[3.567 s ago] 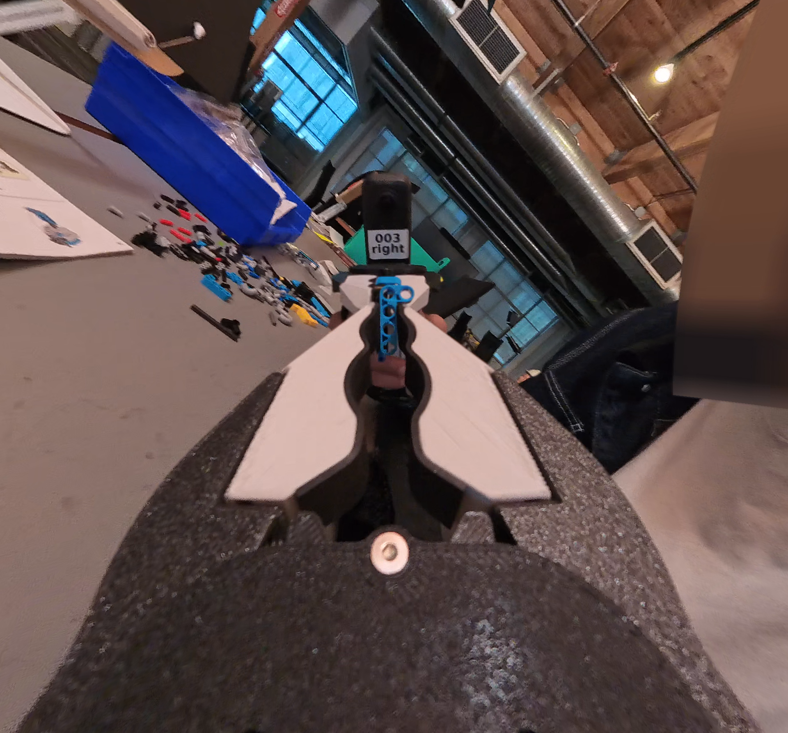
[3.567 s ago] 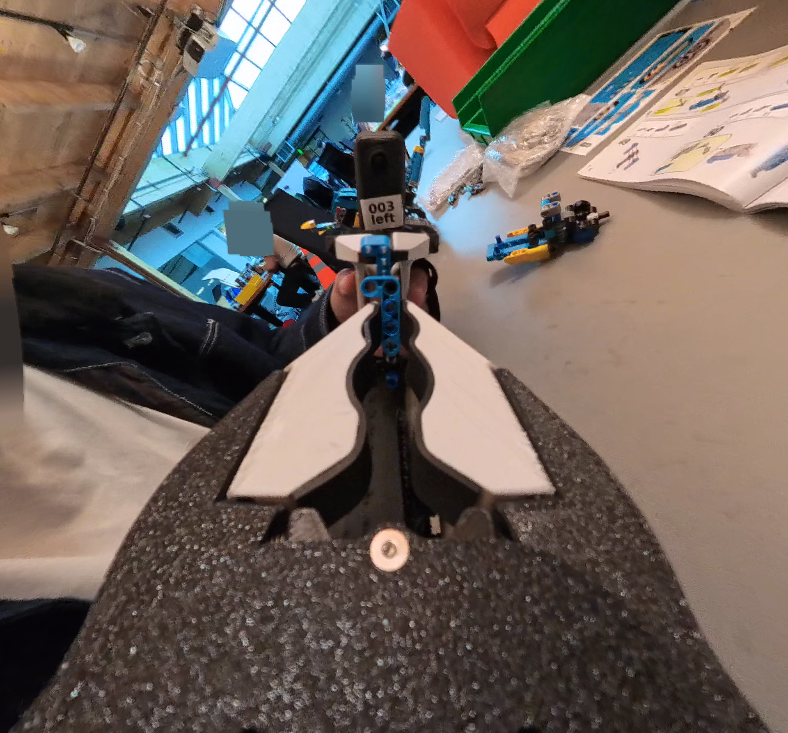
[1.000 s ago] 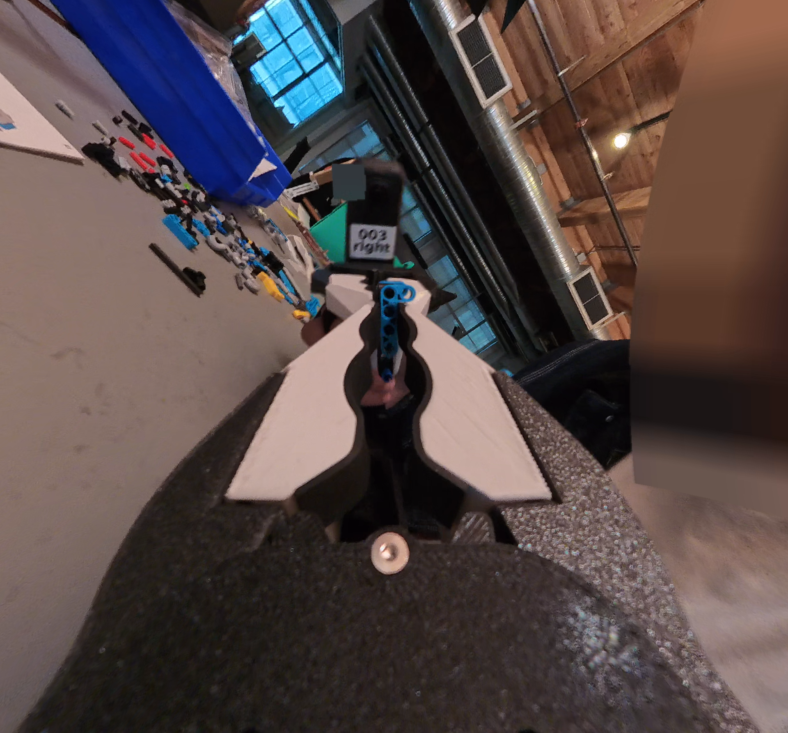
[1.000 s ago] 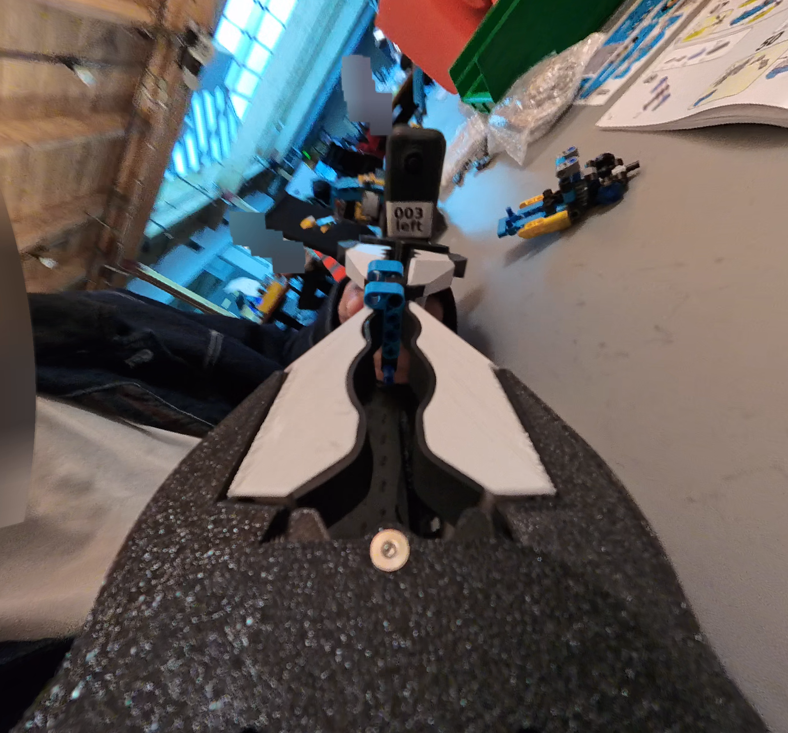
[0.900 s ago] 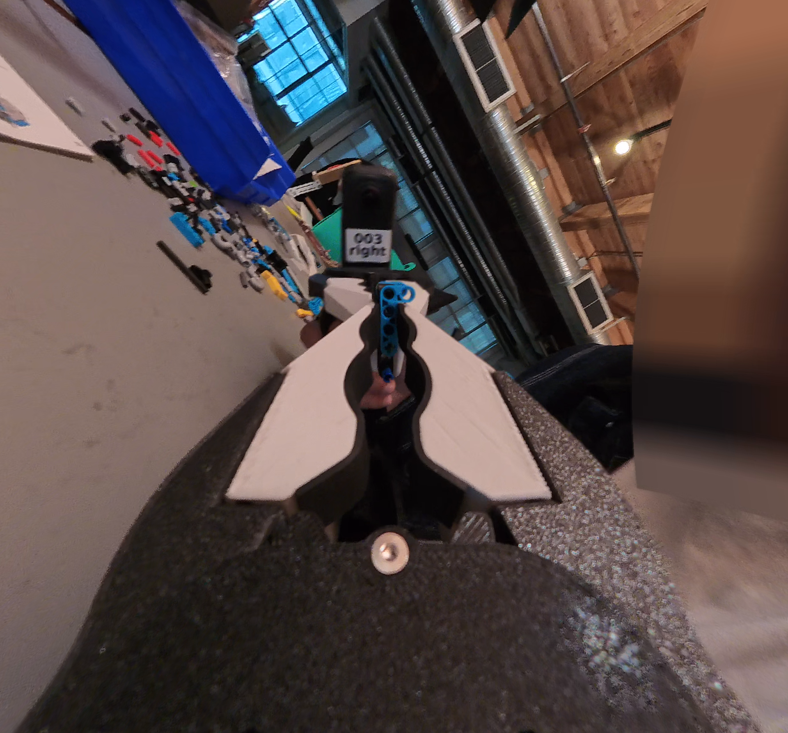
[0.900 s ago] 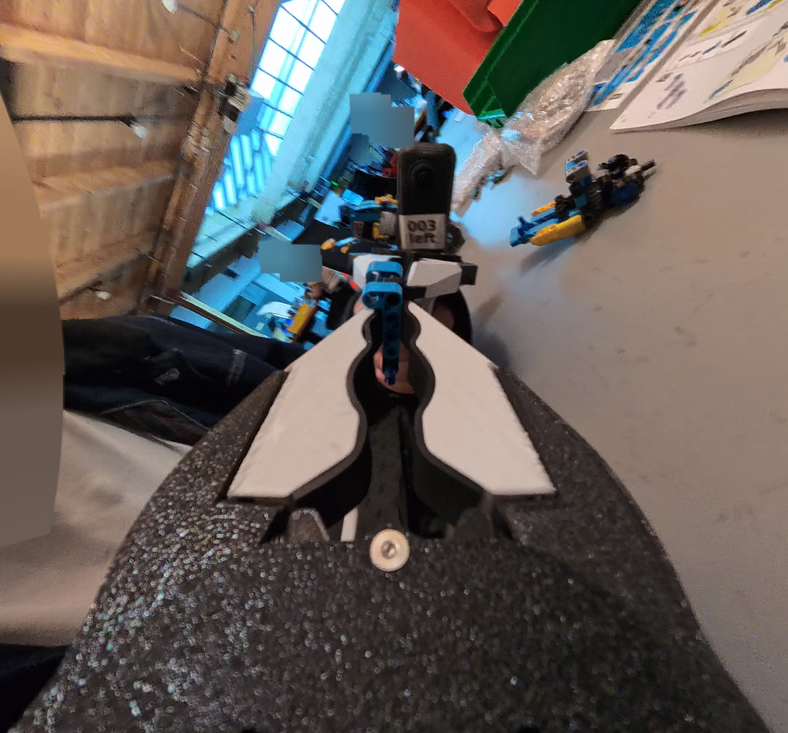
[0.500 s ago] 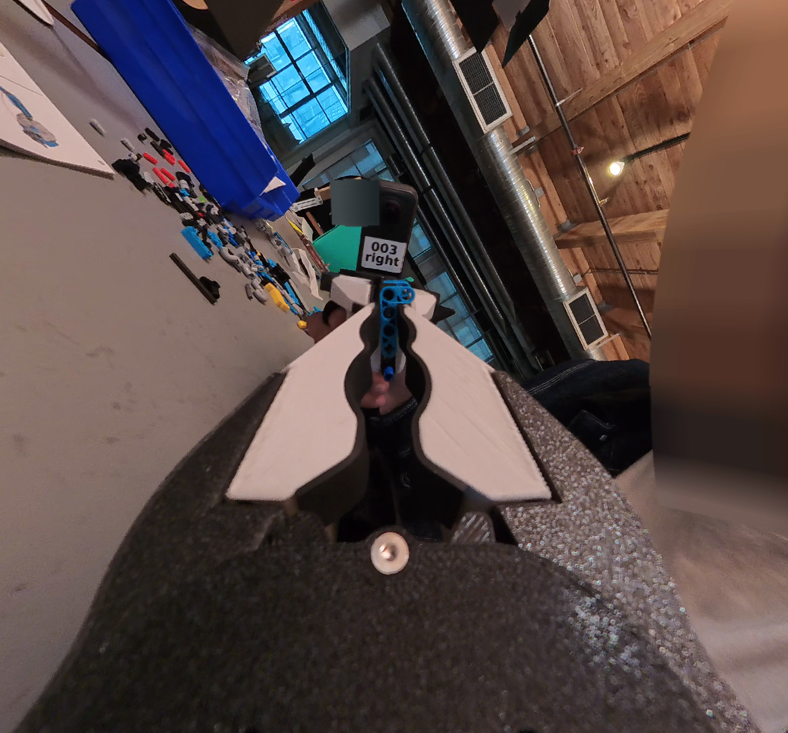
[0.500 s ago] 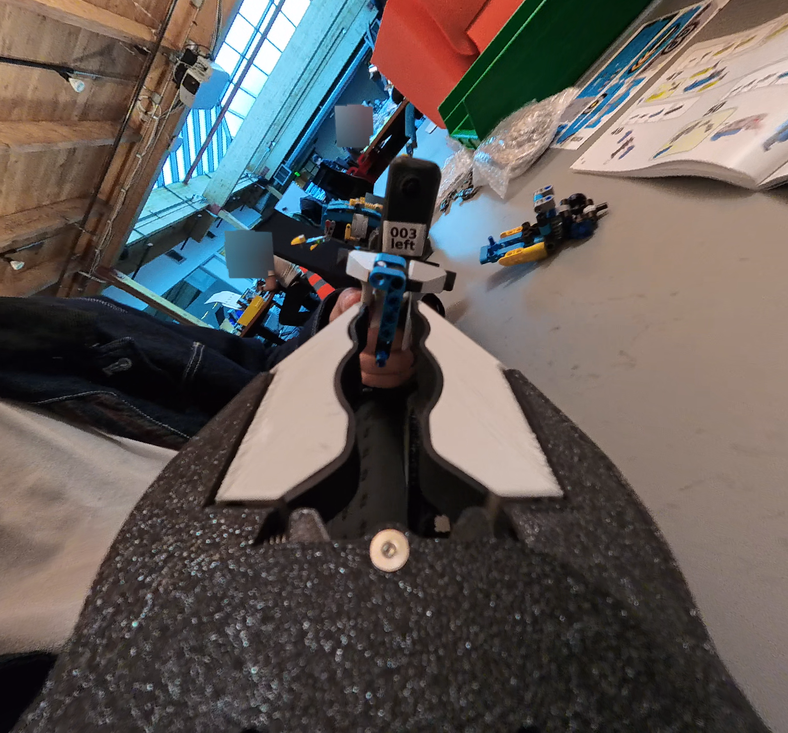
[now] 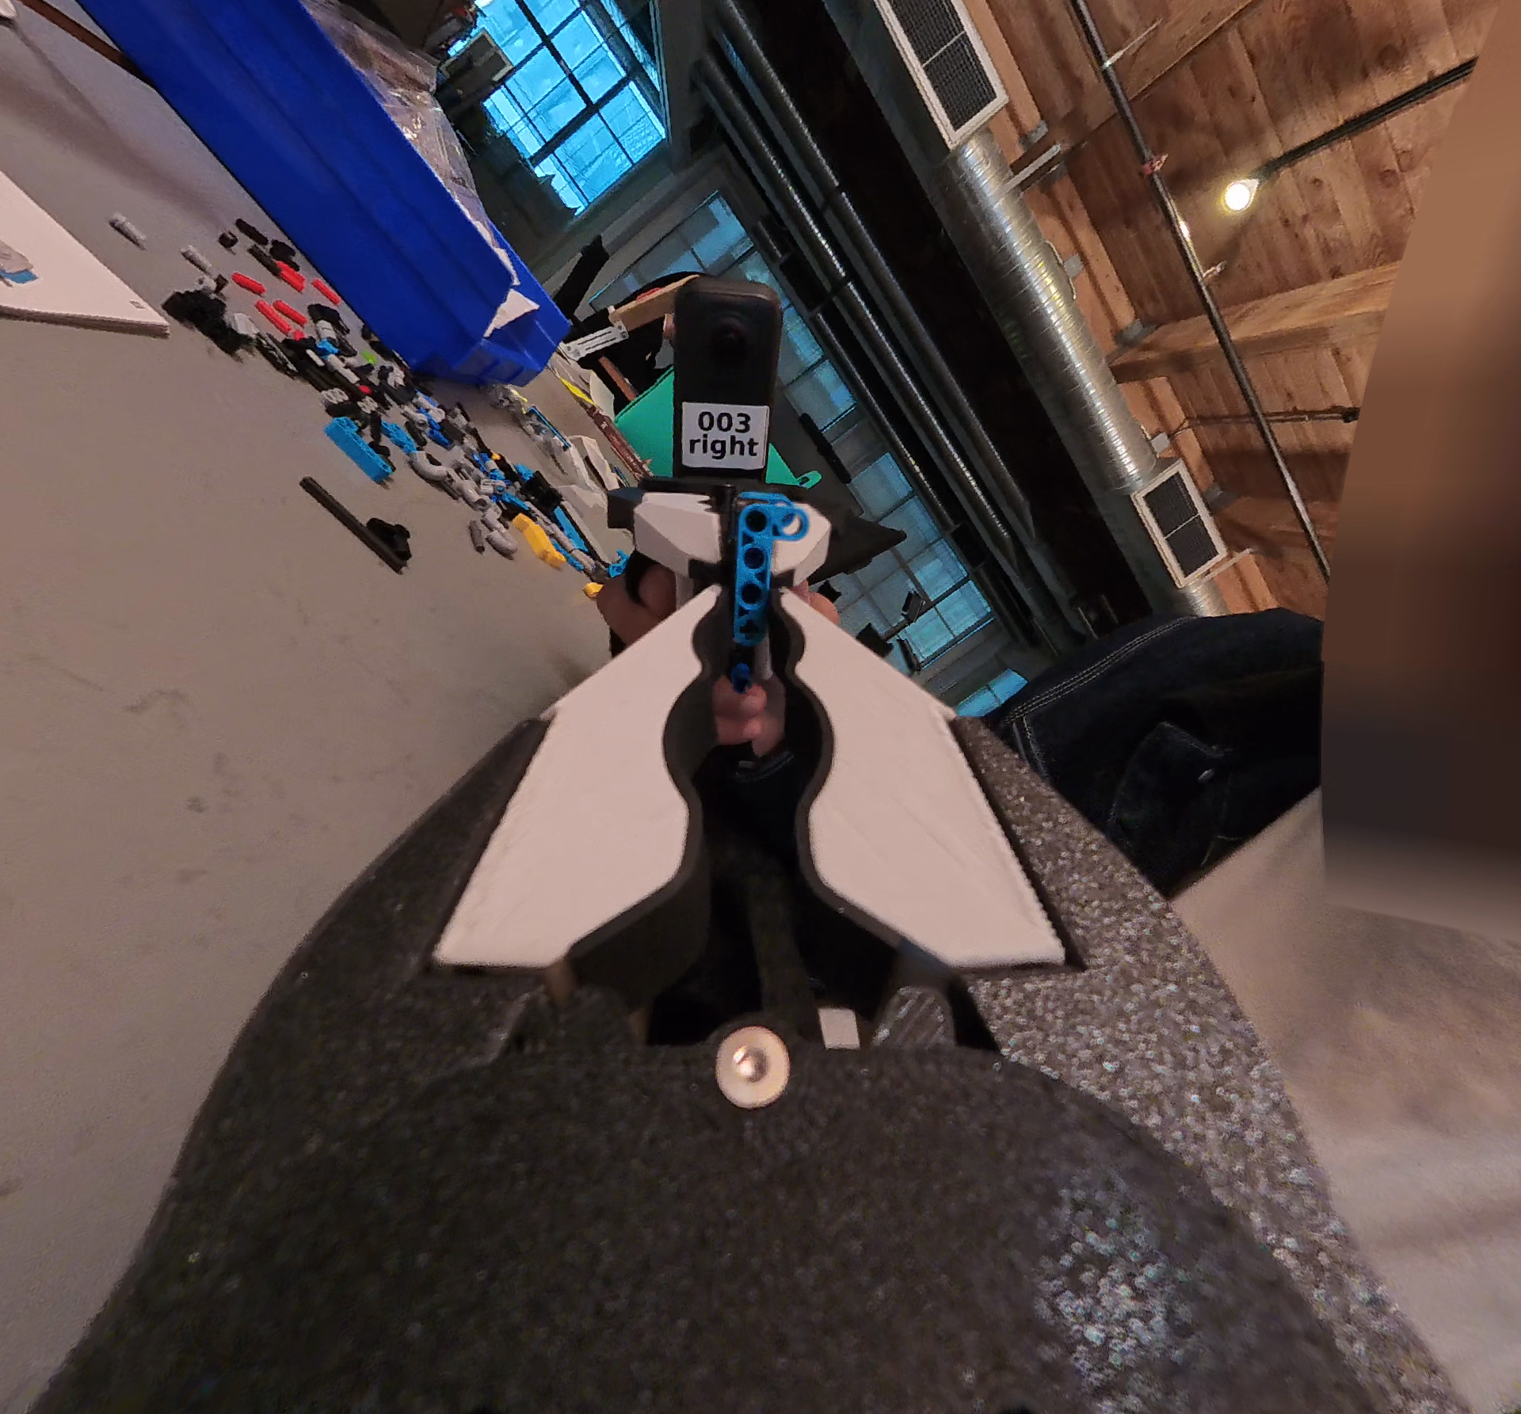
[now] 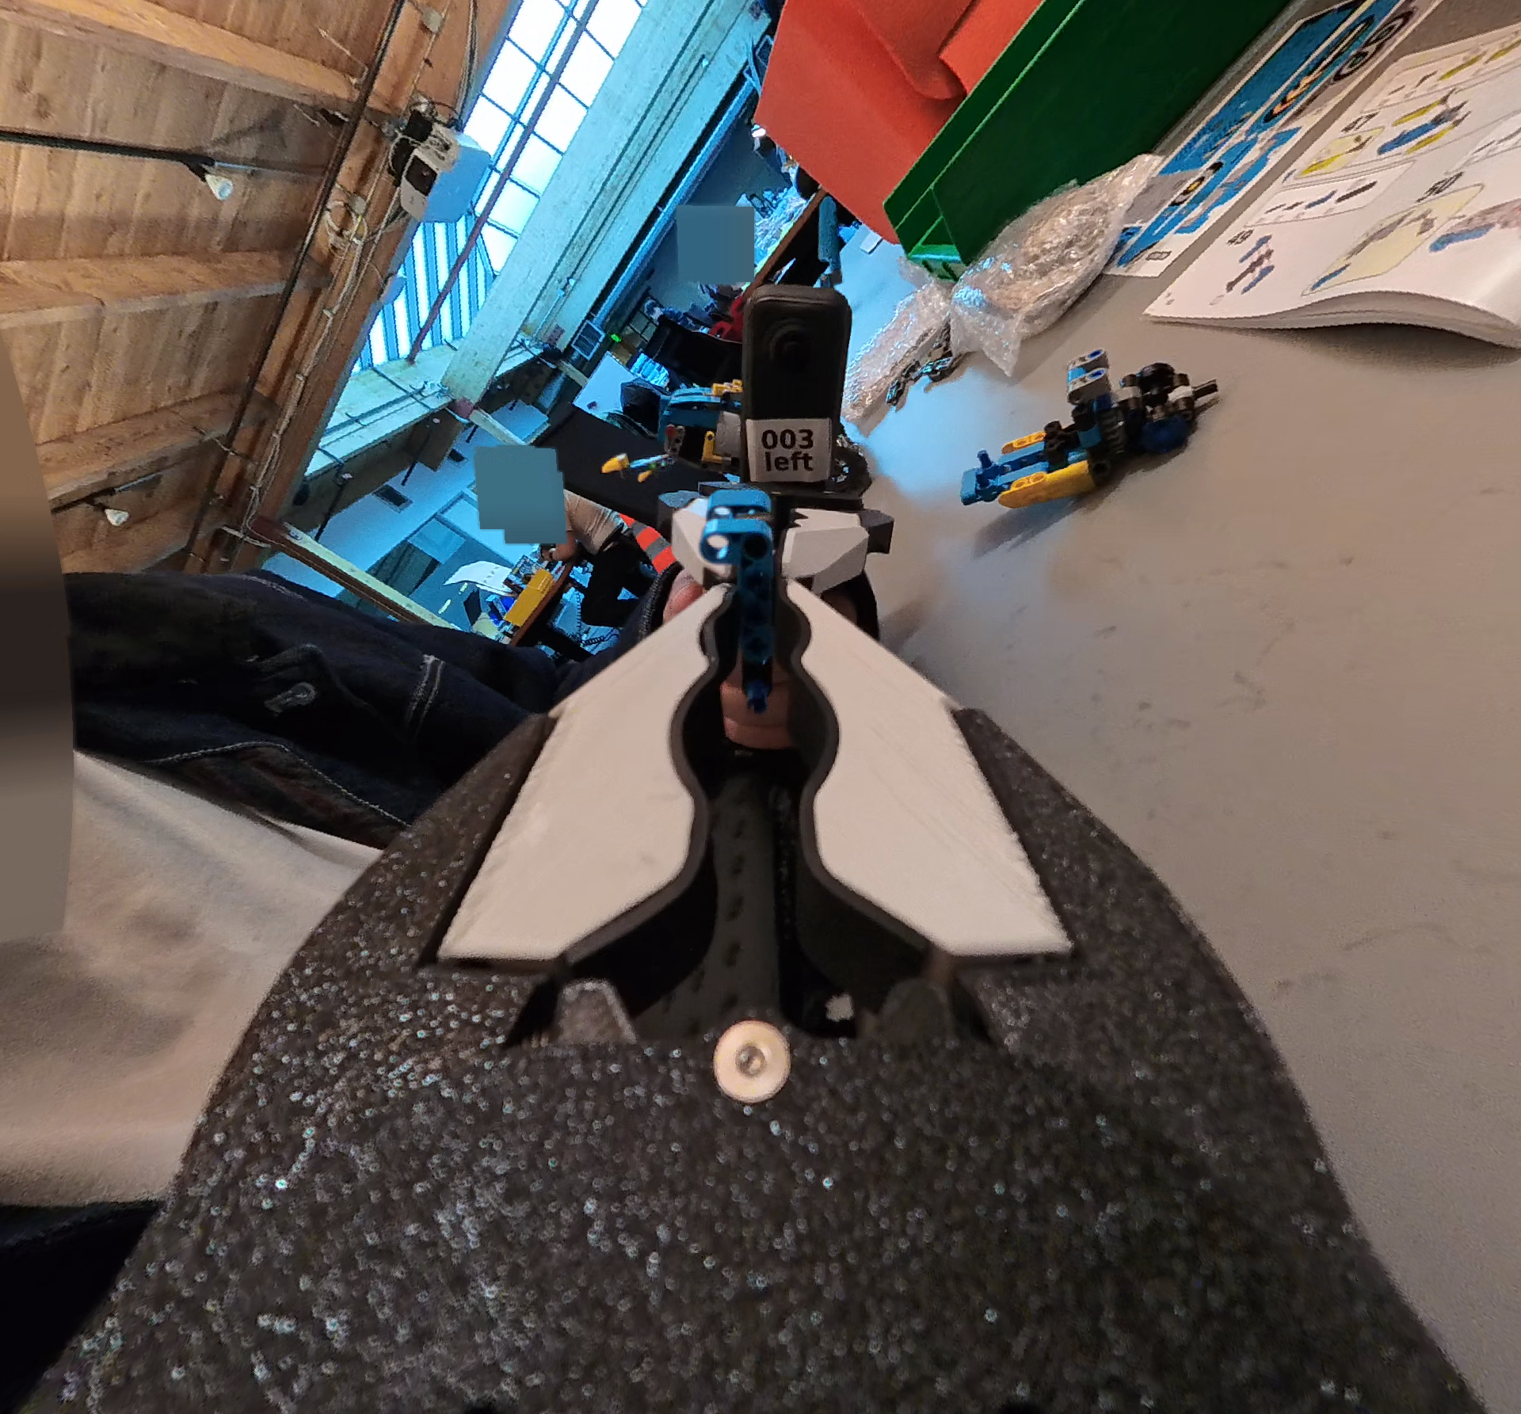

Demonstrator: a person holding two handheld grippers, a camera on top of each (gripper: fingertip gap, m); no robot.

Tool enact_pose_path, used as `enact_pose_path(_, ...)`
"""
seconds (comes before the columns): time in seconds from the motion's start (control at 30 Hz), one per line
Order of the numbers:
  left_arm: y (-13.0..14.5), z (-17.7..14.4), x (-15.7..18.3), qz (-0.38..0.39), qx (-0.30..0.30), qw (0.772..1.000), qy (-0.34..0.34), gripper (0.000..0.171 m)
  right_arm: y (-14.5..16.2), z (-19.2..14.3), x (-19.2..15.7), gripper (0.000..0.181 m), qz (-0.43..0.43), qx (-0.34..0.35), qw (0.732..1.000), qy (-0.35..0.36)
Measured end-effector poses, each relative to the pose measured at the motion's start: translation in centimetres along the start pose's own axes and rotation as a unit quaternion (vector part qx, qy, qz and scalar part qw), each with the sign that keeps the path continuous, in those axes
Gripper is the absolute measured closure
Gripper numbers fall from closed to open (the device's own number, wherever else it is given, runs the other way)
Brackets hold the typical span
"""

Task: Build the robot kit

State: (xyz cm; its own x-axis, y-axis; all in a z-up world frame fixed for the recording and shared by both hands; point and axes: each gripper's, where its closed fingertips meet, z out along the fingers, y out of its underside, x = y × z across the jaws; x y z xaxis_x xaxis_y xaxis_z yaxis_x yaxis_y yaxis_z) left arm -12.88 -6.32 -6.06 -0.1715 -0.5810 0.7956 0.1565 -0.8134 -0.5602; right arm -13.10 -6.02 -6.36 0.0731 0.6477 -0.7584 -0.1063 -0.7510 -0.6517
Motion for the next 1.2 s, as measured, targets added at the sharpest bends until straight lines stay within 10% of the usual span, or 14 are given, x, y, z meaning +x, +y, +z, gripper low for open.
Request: enact_pose_path(1.2,-1.3,-0.2,-1.1,-0.035,0.077,0.996,-0.018,0.164,-0.8,0.2,1.1,0.174,0.021,0.061,0.997,0.034)
